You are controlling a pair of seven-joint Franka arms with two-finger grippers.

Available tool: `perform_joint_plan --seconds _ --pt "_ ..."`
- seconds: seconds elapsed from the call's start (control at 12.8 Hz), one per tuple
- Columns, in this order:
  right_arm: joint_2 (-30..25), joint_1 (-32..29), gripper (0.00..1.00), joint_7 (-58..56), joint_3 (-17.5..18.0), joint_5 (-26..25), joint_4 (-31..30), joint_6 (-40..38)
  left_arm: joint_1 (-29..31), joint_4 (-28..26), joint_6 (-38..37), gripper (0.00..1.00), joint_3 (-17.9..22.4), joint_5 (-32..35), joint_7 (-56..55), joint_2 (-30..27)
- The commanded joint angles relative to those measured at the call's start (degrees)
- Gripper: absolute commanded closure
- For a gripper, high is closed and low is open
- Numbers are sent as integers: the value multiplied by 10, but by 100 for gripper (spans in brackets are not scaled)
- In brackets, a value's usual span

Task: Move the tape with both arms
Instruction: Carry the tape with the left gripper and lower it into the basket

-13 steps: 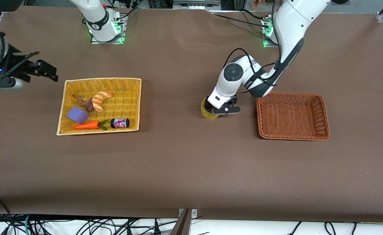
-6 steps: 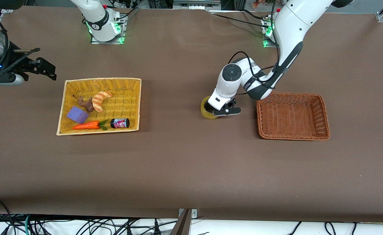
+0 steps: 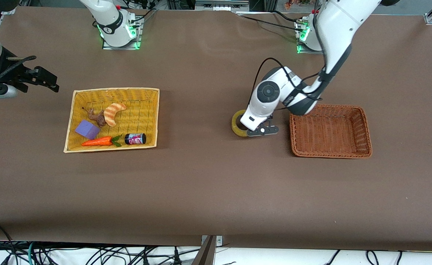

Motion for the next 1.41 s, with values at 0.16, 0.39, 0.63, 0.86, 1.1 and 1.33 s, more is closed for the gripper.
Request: perform_joint_plan --seconds 0.16,0.39,0.63,0.86,1.1,1.33 --pt "4 -8 0 -3 5 11 16 -14 14 33 -167 100 173 -72 390 -119" --pt "4 -7 0 -3 6 11 16 -14 21 -6 -137 100 244 -65 494 -120" --pt "5 -7 0 -4 4 11 16 -14 35 -75 -39 100 266 -64 554 -127" --pt "5 -7 0 -4 4 11 16 -14 44 -162 101 100 272 -63 562 -123" --pt "4 -8 0 -5 3 11 15 -14 54 -185 194 100 290 -63 600 -88" --pt "5 -8 0 -5 3 11 15 -14 59 -185 212 100 290 -64 602 -73"
